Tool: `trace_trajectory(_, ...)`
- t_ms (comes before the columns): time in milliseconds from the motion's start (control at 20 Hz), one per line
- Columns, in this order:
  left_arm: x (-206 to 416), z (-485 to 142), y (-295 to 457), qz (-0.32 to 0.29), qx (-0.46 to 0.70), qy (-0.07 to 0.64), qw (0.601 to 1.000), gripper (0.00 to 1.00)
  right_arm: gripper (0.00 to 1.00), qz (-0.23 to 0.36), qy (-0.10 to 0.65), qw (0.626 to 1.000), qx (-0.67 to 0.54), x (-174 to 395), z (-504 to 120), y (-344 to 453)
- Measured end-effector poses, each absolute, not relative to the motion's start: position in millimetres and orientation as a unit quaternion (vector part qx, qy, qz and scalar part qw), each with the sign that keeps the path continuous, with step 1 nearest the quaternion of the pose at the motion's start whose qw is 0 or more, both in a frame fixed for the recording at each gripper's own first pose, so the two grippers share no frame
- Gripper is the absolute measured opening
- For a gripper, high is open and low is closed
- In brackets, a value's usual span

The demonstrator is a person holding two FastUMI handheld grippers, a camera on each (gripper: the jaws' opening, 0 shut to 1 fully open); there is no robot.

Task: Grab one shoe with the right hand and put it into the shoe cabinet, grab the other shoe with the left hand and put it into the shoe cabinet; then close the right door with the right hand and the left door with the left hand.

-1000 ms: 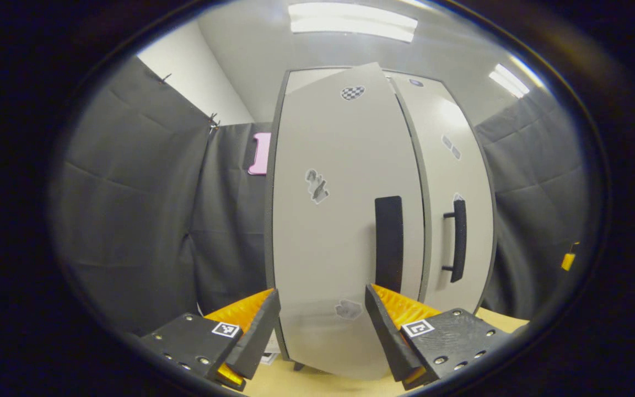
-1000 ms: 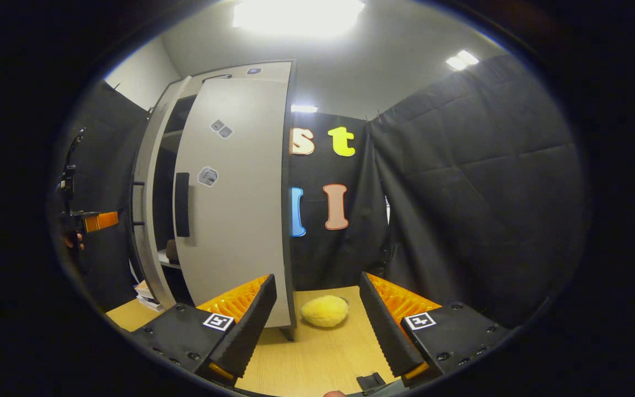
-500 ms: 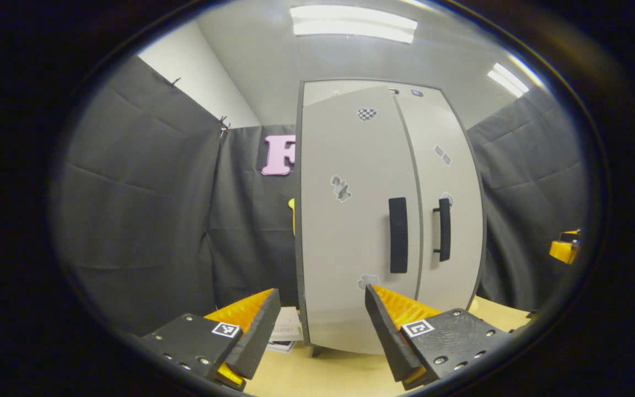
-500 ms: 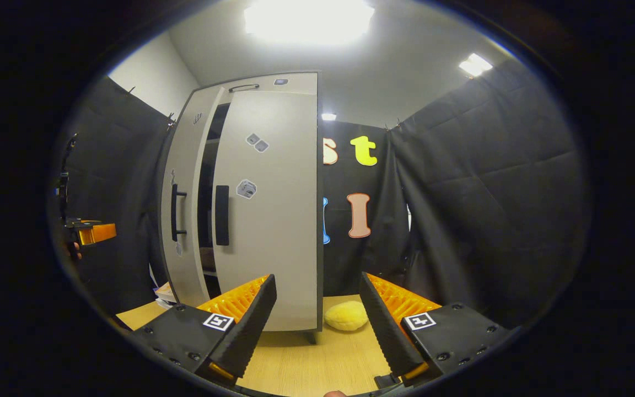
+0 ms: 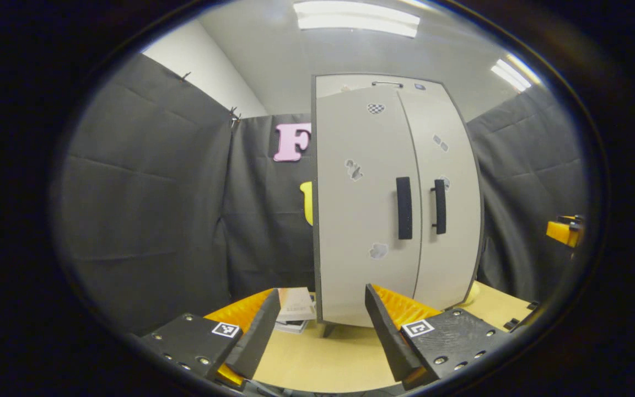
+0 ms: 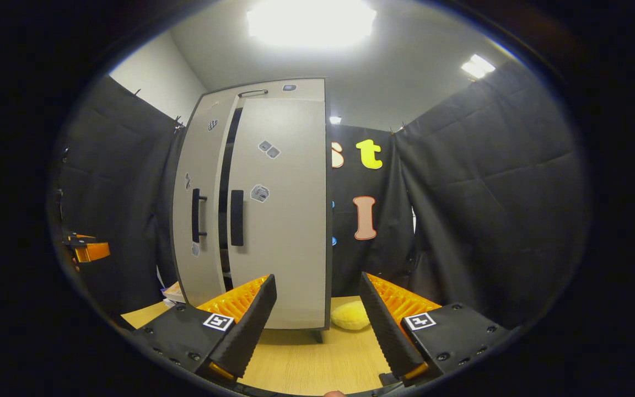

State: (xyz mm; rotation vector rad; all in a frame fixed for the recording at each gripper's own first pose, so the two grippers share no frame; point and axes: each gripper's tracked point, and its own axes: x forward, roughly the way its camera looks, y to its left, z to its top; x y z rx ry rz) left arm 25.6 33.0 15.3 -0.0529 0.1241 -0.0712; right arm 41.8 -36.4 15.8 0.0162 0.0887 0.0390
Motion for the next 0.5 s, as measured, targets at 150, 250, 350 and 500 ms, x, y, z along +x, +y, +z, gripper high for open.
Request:
trace_trajectory(150, 14, 6, 38, -0.031, -0.035, 0.073, 0.996, 0.9, 0.96, 0.02, 0.045, 0.999, 0.008, 38, 15, -35)
trace_trajectory(250, 7, 4, 44, -0.027, -0.037, 0.075, 0.996, 0.95, 0.96, 0.022, 0.045, 0.999, 0.009, 36, 14, -34)
trace_trajectory(350, 1, 1, 47, -0.025, -0.04, 0.076, 0.996, 0.95, 0.96, 0.025, 0.044, 0.999, 0.006, 35, 15, -31)
trace_trajectory(500, -5, 0, 53, -0.021, -0.039, 0.078, 0.996, 0.95, 0.96, 0.026, 0.044, 0.999, 0.003, 33, 13, -27)
